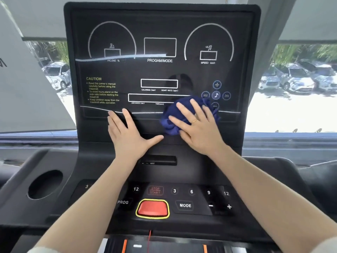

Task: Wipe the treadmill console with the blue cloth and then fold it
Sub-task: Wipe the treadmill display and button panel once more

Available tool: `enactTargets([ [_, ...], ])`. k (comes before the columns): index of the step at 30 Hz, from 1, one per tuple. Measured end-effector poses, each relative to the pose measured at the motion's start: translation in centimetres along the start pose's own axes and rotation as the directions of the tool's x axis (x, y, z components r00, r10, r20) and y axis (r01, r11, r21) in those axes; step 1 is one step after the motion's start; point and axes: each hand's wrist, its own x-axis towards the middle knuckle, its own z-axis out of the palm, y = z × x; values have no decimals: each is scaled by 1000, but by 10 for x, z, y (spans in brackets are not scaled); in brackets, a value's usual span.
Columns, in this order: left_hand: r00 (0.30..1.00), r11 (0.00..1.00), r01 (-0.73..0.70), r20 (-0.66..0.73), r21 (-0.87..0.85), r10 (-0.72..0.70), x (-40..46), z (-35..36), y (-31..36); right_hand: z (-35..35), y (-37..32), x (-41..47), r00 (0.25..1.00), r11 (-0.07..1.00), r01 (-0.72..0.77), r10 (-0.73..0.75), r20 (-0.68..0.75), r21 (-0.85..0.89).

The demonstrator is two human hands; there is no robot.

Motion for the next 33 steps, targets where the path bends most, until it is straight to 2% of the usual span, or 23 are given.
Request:
enactTargets([
  [5,1000,998,-3,-18,66,4,-2,0,0,-17,65,-29,968,968,-251,251,-27,-19],
  [9,1000,995,-7,-10,101,8,-2,-1,-1,-18,50,-34,896,896,-438,442,-49,80],
  [11,1000,995,-6,-15,96,7,-2,-2,-1,-12,19,-44,893,890,-444,449,-30,103],
  [13,1000,996,-3,-16,87,5,-3,-1,-1,-9,2,-59,935,931,-354,352,32,94],
  [16,1000,997,-4,-19,77,6,-2,-2,-1,-15,31,-69,964,965,-258,254,74,52],
  [18,1000,997,-10,-17,82,12,-2,-2,-2,-20,51,-81,930,930,-364,359,76,55],
  [20,1000,996,-20,-19,81,22,-2,-1,-3,-20,53,-101,870,861,-493,488,65,128],
  [22,999,997,-26,-21,69,27,-2,0,-4,-17,39,-120,855,839,-518,513,79,167],
  [24,999,998,-28,-25,59,30,-2,0,-2,-15,25,-129,907,895,-418,405,113,153],
  [26,999,998,-36,-22,56,38,-2,-1,-2,-15,15,-131,974,970,-198,178,143,138],
  [28,999,998,-41,-19,54,42,-1,-1,-2,-14,5,-128,982,987,15,-44,181,159],
  [29,999,998,-43,-17,56,44,-1,-1,-3,-13,1,-123,973,982,75,-110,201,174],
  [31,999,997,-46,-11,62,46,-1,0,-4,-9,-7,-109,965,975,111,-152,215,191],
  [33,999,996,-52,-5,68,52,0,1,-5,-10,-14,-93,975,976,116,-147,168,182],
])
